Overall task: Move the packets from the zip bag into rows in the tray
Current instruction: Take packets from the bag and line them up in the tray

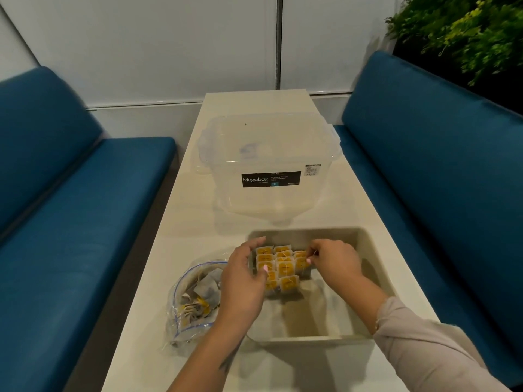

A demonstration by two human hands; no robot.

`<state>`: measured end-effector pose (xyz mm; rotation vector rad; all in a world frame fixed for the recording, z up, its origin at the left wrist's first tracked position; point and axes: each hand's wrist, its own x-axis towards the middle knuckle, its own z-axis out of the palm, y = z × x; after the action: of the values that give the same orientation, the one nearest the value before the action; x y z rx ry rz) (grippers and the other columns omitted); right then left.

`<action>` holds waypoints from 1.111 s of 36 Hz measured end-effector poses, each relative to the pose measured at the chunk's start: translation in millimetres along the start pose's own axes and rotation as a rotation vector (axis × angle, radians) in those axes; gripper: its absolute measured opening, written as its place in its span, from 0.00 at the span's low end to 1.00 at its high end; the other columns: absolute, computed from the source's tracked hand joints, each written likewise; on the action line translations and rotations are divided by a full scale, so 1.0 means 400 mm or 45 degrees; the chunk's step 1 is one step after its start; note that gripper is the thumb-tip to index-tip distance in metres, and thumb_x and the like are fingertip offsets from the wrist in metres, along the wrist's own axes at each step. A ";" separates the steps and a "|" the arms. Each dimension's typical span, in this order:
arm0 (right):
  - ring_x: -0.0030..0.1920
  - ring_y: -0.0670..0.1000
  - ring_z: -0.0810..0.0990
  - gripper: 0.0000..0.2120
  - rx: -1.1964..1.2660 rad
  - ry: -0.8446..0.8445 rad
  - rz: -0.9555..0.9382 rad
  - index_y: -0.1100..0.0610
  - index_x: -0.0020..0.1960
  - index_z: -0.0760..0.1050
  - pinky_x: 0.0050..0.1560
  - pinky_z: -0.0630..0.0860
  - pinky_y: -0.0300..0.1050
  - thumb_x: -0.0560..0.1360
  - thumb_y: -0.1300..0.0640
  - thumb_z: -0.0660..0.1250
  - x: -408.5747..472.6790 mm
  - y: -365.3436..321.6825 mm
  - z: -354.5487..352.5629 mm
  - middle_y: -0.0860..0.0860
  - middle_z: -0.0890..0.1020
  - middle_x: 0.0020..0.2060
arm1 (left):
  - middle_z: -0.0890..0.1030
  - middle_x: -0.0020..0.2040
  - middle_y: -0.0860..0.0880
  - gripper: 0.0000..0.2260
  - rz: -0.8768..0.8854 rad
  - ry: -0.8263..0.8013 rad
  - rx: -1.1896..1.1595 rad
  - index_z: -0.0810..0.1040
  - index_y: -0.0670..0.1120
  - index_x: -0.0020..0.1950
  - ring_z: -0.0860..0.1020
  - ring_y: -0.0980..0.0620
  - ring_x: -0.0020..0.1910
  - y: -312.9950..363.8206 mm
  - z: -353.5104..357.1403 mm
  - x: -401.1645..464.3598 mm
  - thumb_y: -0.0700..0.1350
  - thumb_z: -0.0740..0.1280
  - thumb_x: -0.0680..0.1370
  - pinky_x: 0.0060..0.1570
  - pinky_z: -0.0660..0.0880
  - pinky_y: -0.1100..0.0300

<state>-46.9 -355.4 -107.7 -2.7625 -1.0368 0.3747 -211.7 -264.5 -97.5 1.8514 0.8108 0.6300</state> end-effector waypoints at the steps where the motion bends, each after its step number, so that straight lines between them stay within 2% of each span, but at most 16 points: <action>1: 0.48 0.53 0.80 0.04 0.002 0.001 -0.001 0.47 0.49 0.77 0.44 0.73 0.44 0.77 0.52 0.64 -0.002 0.000 -0.001 0.48 0.83 0.47 | 0.75 0.59 0.60 0.25 0.007 0.002 -0.002 0.71 0.62 0.57 0.71 0.65 0.59 0.000 0.000 0.000 0.32 0.66 0.74 0.54 0.63 0.75; 6: 0.46 0.53 0.80 0.02 0.031 0.034 0.009 0.48 0.48 0.74 0.41 0.71 0.43 0.75 0.53 0.66 -0.010 -0.001 -0.003 0.48 0.83 0.46 | 0.76 0.59 0.59 0.25 0.018 0.009 -0.021 0.73 0.63 0.56 0.72 0.64 0.60 0.000 -0.006 0.001 0.32 0.67 0.73 0.59 0.66 0.69; 9: 0.45 0.53 0.79 0.05 0.056 0.050 0.021 0.49 0.45 0.71 0.39 0.69 0.42 0.75 0.53 0.67 -0.016 -0.001 -0.003 0.49 0.82 0.44 | 0.76 0.60 0.59 0.23 -0.001 0.008 -0.036 0.74 0.61 0.57 0.71 0.63 0.63 0.007 -0.012 -0.001 0.33 0.67 0.74 0.63 0.67 0.65; 13: 0.44 0.53 0.79 0.07 0.073 0.052 0.042 0.49 0.44 0.69 0.40 0.71 0.43 0.74 0.52 0.68 -0.020 0.000 -0.002 0.48 0.82 0.43 | 0.76 0.60 0.60 0.23 -0.005 0.025 -0.035 0.74 0.63 0.54 0.71 0.62 0.63 0.015 -0.021 -0.006 0.33 0.67 0.74 0.63 0.66 0.66; 16: 0.42 0.52 0.79 0.09 0.086 0.069 0.054 0.49 0.43 0.69 0.37 0.69 0.42 0.74 0.51 0.69 -0.023 0.000 -0.003 0.48 0.81 0.40 | 0.76 0.59 0.60 0.22 0.015 0.041 -0.022 0.74 0.63 0.52 0.72 0.63 0.62 0.018 -0.034 -0.010 0.33 0.66 0.75 0.63 0.67 0.64; 20: 0.40 0.52 0.78 0.09 0.094 0.110 0.066 0.49 0.43 0.68 0.35 0.66 0.42 0.75 0.52 0.68 -0.029 -0.004 -0.010 0.48 0.80 0.39 | 0.78 0.56 0.60 0.22 -0.002 0.086 -0.062 0.76 0.61 0.50 0.75 0.64 0.57 0.024 -0.066 -0.009 0.31 0.64 0.74 0.58 0.70 0.68; 24: 0.44 0.52 0.79 0.09 0.166 0.119 0.064 0.49 0.45 0.70 0.37 0.70 0.42 0.73 0.51 0.70 -0.030 -0.013 -0.031 0.47 0.81 0.43 | 0.80 0.52 0.60 0.22 0.034 0.193 -0.051 0.78 0.57 0.48 0.76 0.68 0.51 0.024 -0.126 0.000 0.28 0.63 0.74 0.55 0.70 0.73; 29: 0.44 0.50 0.79 0.09 0.322 0.173 0.015 0.48 0.45 0.73 0.39 0.75 0.45 0.70 0.51 0.73 -0.032 -0.056 -0.057 0.44 0.80 0.38 | 0.80 0.53 0.62 0.18 0.037 0.328 -0.001 0.79 0.54 0.46 0.76 0.66 0.54 0.006 -0.220 0.007 0.29 0.63 0.75 0.58 0.70 0.66; 32: 0.41 0.47 0.79 0.08 0.413 0.191 -0.045 0.46 0.44 0.74 0.39 0.75 0.43 0.70 0.51 0.74 -0.038 -0.098 -0.069 0.42 0.78 0.34 | 0.79 0.53 0.60 0.15 -0.061 0.344 0.065 0.77 0.54 0.48 0.76 0.62 0.54 -0.016 -0.262 0.003 0.32 0.65 0.75 0.59 0.71 0.61; 35: 0.40 0.46 0.78 0.07 0.487 0.189 -0.114 0.46 0.44 0.75 0.41 0.77 0.45 0.71 0.50 0.73 -0.048 -0.148 -0.074 0.41 0.78 0.33 | 0.79 0.51 0.59 0.13 -0.158 0.313 0.180 0.76 0.54 0.50 0.76 0.56 0.55 -0.048 -0.287 -0.004 0.37 0.71 0.73 0.51 0.72 0.60; 40: 0.43 0.45 0.78 0.05 0.485 0.104 -0.273 0.46 0.46 0.77 0.44 0.76 0.43 0.72 0.48 0.70 -0.074 -0.252 -0.072 0.41 0.79 0.36 | 0.77 0.51 0.58 0.16 -0.218 0.203 0.465 0.74 0.54 0.56 0.76 0.56 0.49 -0.085 -0.300 -0.014 0.46 0.74 0.71 0.44 0.71 0.61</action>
<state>-122.7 -302.0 -50.8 -2.2884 -1.0977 0.3792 -310.9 -189.9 -83.1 2.0451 1.2426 0.5515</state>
